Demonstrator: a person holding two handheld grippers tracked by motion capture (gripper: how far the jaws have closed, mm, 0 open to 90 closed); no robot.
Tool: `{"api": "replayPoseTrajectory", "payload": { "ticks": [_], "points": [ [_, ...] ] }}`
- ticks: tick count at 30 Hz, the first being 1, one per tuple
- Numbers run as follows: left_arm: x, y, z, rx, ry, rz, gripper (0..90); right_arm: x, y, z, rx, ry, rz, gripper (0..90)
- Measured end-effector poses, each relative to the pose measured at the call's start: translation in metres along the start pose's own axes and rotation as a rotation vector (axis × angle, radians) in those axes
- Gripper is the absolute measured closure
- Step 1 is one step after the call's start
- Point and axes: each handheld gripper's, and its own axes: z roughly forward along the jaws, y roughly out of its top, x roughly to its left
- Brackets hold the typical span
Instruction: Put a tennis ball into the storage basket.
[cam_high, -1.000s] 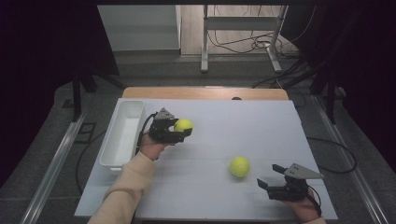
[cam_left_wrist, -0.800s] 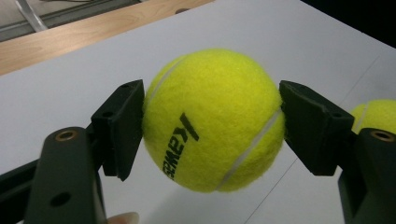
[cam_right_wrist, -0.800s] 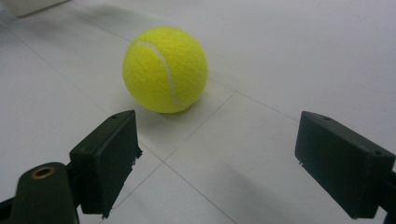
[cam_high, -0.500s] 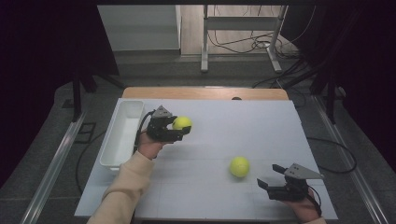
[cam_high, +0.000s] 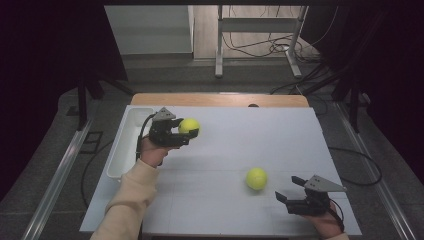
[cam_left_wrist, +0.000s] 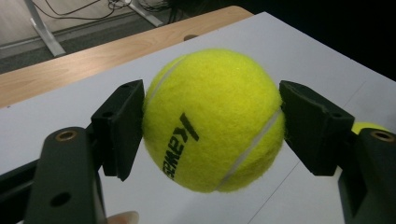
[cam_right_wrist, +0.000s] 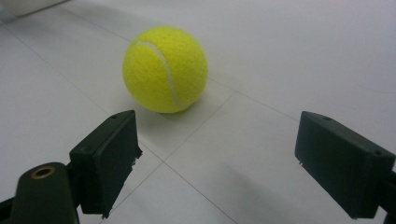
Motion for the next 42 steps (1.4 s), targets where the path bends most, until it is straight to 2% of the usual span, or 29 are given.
{"api": "replayPoseTrajectory", "payload": {
  "ticks": [16,26,42],
  "points": [
    [0.009,0.003,-0.014,-0.026,0.033,-0.025,27.1,0.0,0.0,0.0,0.006,-0.007,-0.001,14.2],
    [0.017,0.004,-0.03,-0.059,0.06,-0.044,27.1,0.0,0.0,0.0,0.001,-0.003,-0.001,14.2],
    [0.028,0.003,-0.042,-0.083,0.096,-0.068,27.1,-0.001,-0.001,-0.001,0.005,-0.005,-0.001,14.3]
  ]
}}
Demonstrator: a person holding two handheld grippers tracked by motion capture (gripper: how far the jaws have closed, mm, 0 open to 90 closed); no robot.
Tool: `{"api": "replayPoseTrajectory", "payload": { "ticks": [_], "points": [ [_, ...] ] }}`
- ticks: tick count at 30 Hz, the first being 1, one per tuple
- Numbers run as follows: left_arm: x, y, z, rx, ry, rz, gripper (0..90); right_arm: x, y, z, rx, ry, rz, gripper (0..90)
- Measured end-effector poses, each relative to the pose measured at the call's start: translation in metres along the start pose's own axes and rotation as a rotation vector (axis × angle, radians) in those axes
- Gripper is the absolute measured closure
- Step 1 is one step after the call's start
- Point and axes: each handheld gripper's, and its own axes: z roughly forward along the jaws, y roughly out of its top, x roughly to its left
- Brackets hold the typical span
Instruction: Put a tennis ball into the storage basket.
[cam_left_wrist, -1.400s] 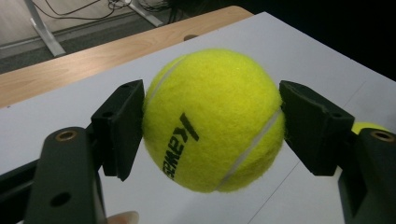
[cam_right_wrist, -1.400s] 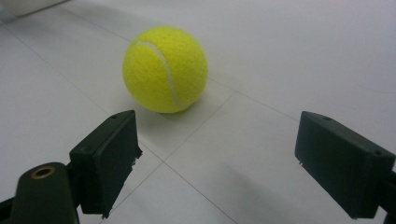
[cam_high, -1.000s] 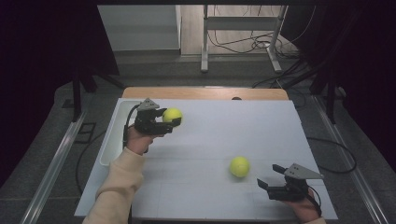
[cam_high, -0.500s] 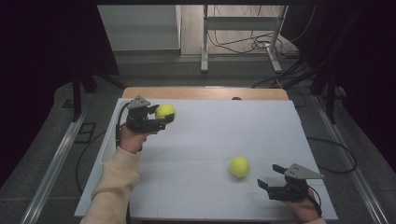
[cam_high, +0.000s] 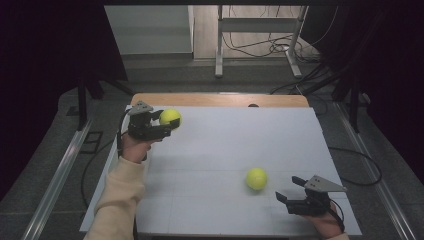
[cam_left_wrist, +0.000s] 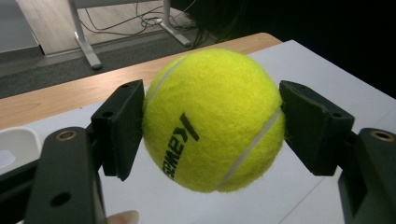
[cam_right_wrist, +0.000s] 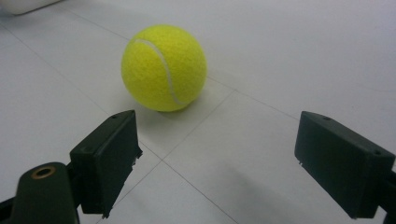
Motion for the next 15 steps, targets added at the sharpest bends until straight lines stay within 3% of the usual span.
{"api": "replayPoseTrajectory", "payload": {
  "ticks": [15],
  "points": [
    [0.017,-0.003,-0.006,-0.009,0.038,-0.035,27.1,0.0,0.0,0.0,0.001,-0.001,0.0,14.4]
  ]
}}
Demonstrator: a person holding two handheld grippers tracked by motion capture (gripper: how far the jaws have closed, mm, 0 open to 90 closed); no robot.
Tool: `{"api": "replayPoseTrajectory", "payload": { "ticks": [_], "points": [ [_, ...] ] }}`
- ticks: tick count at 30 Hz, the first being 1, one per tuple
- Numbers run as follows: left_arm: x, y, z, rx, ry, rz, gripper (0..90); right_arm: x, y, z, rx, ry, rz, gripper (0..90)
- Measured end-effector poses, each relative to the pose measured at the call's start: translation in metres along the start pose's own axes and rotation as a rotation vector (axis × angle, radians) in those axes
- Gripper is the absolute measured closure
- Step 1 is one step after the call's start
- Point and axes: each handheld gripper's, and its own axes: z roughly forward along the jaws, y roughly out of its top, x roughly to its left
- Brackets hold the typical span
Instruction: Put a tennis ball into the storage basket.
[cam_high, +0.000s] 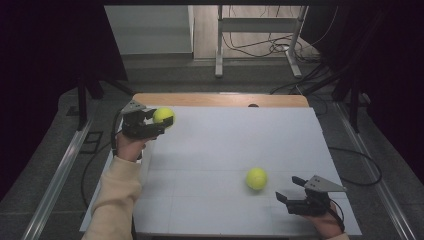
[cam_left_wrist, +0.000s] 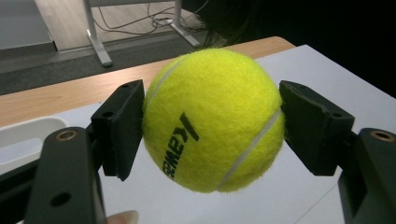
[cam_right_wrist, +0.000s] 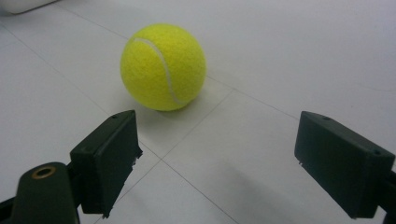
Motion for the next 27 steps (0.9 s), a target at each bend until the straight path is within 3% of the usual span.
{"api": "replayPoseTrajectory", "payload": {
  "ticks": [27],
  "points": [
    [0.031,-0.004,-0.015,-0.024,0.081,-0.062,27.2,0.001,0.0,0.0,0.001,-0.001,-0.002,14.4]
  ]
}}
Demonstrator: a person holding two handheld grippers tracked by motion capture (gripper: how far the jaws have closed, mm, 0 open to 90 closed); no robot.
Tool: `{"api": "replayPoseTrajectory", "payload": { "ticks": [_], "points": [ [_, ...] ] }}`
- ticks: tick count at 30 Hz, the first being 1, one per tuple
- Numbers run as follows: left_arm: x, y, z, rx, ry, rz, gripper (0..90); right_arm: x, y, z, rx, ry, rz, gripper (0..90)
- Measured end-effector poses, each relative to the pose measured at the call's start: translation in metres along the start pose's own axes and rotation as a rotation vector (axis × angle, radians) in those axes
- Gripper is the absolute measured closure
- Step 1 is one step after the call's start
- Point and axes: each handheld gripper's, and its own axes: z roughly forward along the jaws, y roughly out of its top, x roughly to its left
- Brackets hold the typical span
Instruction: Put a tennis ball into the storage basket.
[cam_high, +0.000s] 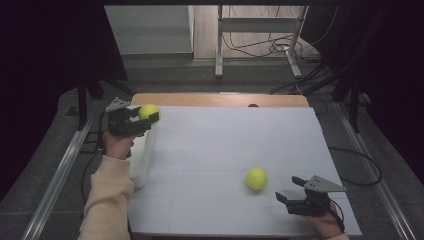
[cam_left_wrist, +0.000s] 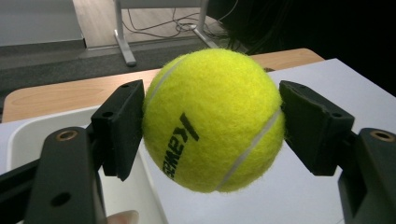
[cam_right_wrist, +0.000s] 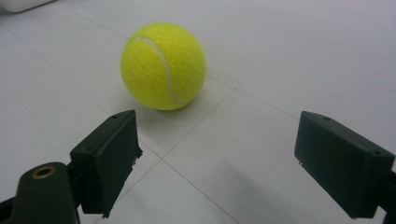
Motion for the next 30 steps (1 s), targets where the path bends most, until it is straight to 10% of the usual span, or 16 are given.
{"api": "replayPoseTrajectory", "payload": {
  "ticks": [30],
  "points": [
    [0.038,-0.005,-0.006,0.025,0.117,-0.052,27.2,0.001,0.0,0.0,-0.001,0.002,0.001,14.4]
  ]
}}
